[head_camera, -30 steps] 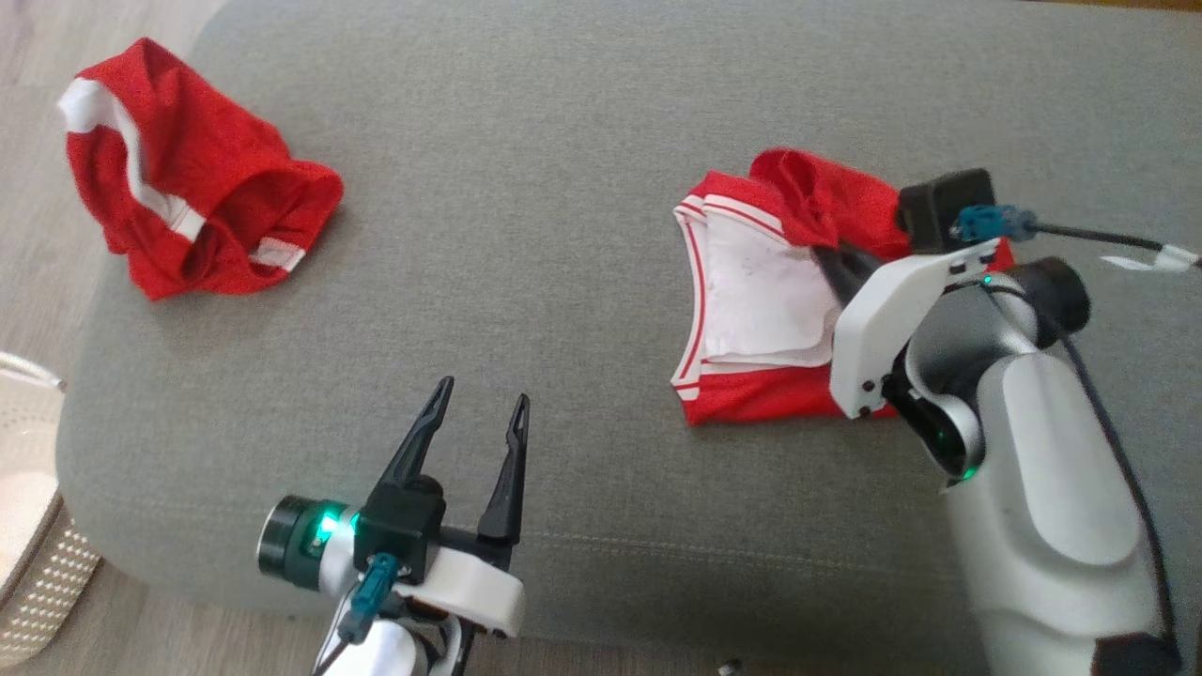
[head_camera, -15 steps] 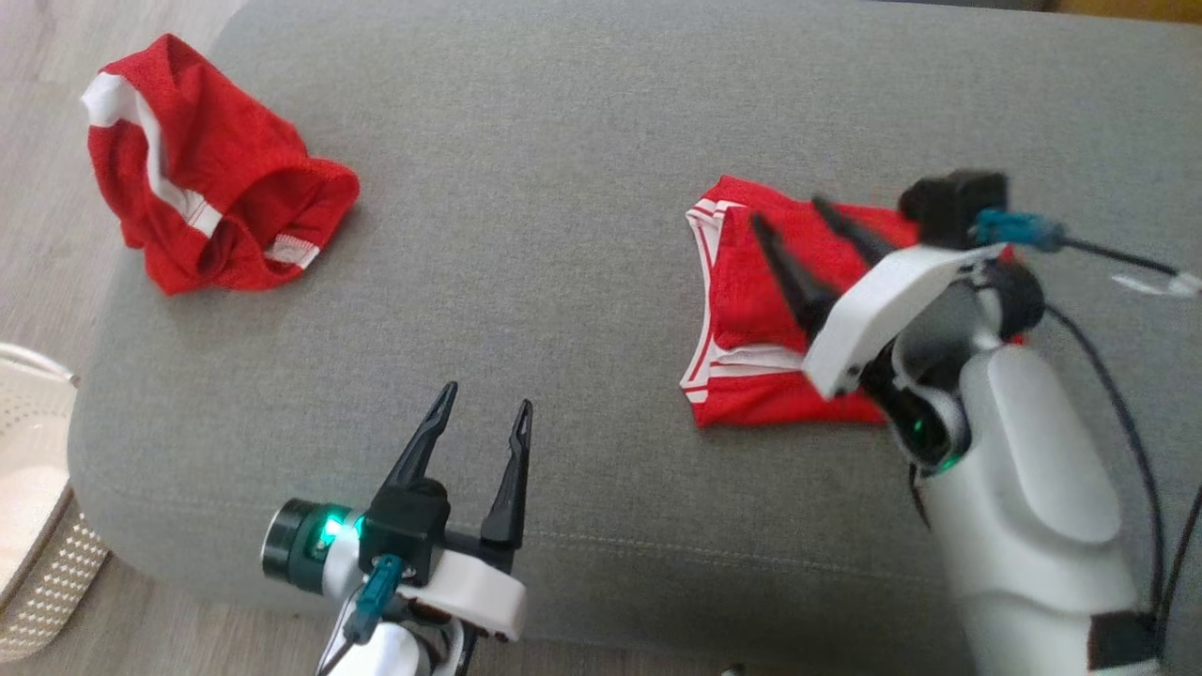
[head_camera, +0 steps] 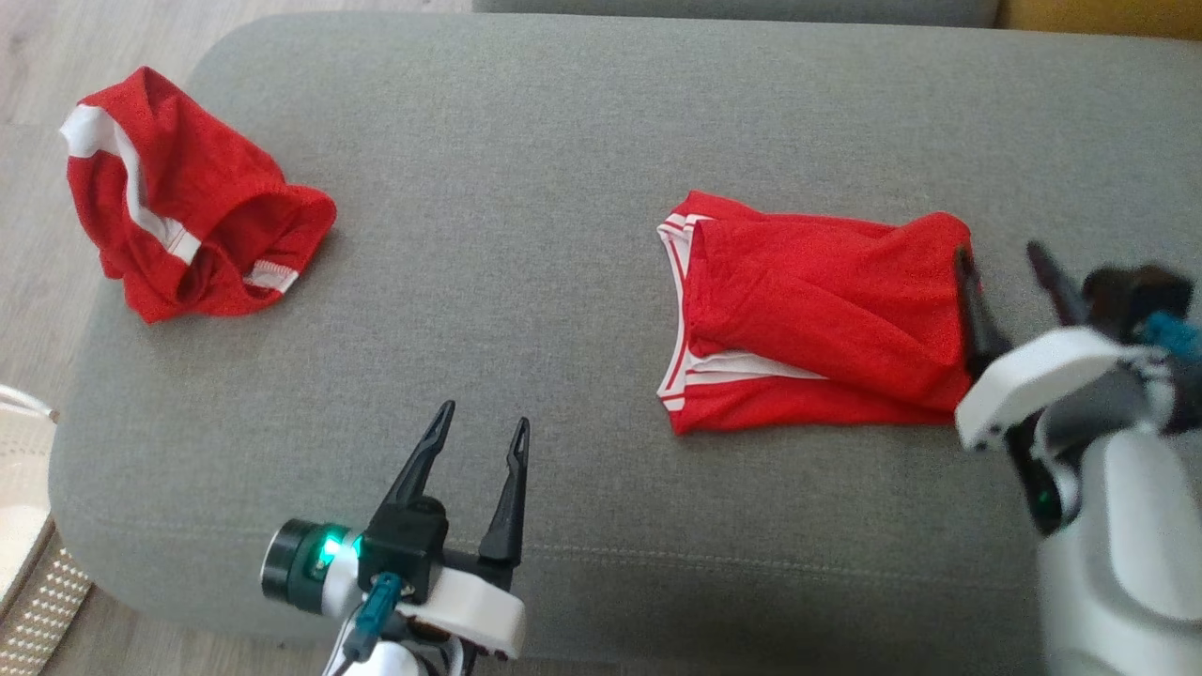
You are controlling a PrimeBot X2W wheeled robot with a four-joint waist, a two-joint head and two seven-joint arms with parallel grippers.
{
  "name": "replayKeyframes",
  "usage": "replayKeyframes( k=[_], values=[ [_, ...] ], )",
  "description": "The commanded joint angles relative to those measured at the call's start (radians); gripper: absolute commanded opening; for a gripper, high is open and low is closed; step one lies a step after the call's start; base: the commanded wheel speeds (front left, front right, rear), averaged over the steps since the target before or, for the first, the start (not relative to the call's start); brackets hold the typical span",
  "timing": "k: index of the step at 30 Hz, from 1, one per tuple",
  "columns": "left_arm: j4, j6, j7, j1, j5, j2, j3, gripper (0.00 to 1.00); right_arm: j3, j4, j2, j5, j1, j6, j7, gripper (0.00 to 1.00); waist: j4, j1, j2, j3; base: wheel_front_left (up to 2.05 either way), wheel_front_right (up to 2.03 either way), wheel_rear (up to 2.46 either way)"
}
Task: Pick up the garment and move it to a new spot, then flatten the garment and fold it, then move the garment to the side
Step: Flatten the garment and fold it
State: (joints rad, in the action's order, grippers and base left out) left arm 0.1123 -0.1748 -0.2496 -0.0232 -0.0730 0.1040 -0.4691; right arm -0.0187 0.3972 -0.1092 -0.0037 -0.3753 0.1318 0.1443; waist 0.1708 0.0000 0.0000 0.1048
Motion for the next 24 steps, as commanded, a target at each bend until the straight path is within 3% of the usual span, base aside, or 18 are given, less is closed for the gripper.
replayKeyframes(
  k=[1, 2, 3, 9, 14, 19, 24],
  values=[
    [-0.037, 0.004, -0.012, -0.018, 0.008, -0.006, 0.038, 1.0, 0.049, -0.004, -0.005, 0.012, -0.018, -0.001, -0.024, 0.22, -0.001, 0.0, 0.0, 0.0, 0.0, 0.0, 0.0],
    [-0.037, 0.004, -0.012, -0.018, 0.008, -0.006, 0.038, 1.0, 0.049, -0.004, -0.005, 0.012, -0.018, -0.001, -0.024, 0.22, -0.001, 0.0, 0.0, 0.0, 0.0, 0.0, 0.0],
    [-0.038, 0.009, -0.012, -0.019, 0.01, -0.007, 0.035, 1.0, 0.09, 0.041, -0.023, 0.024, -0.026, -0.001, -0.034, 0.0, 0.003, 0.0, 0.0, 0.004, 0.0, 0.0, 0.0],
    [-0.034, 0.026, -0.012, -0.031, 0.015, -0.01, 0.022, 1.0, 0.201, 0.189, -0.11, 0.025, -0.116, -0.001, -0.043, 0.0, 0.038, 0.0, 0.0, 0.025, 0.0, 0.0, 0.0],
    [-0.029, 0.036, -0.012, -0.039, 0.017, -0.017, 0.009, 1.0, 0.274, 0.357, -0.18, 0.109, -0.232, -0.001, -0.011, 0.0, 0.077, 0.0, 0.0, 0.05, 0.0, 0.0, 0.0],
    [-0.022, 0.044, -0.012, -0.045, 0.018, -0.023, -0.003, 1.0, 0.417, 0.457, -0.212, 0.346, -0.283, -0.001, 0.134, 0.0, 0.097, 0.0, 0.0, 0.061, 0.0, 0.0, 0.0],
    [-0.021, 0.041, -0.012, -0.051, 0.019, -0.027, 0.0, 1.0, 0.577, 0.344, -0.283, 0.638, -0.265, -0.001, 0.284, 0.0, 0.096, 0.0, 0.0, 0.061, 0.0, 0.0, 0.0]
  ],
)
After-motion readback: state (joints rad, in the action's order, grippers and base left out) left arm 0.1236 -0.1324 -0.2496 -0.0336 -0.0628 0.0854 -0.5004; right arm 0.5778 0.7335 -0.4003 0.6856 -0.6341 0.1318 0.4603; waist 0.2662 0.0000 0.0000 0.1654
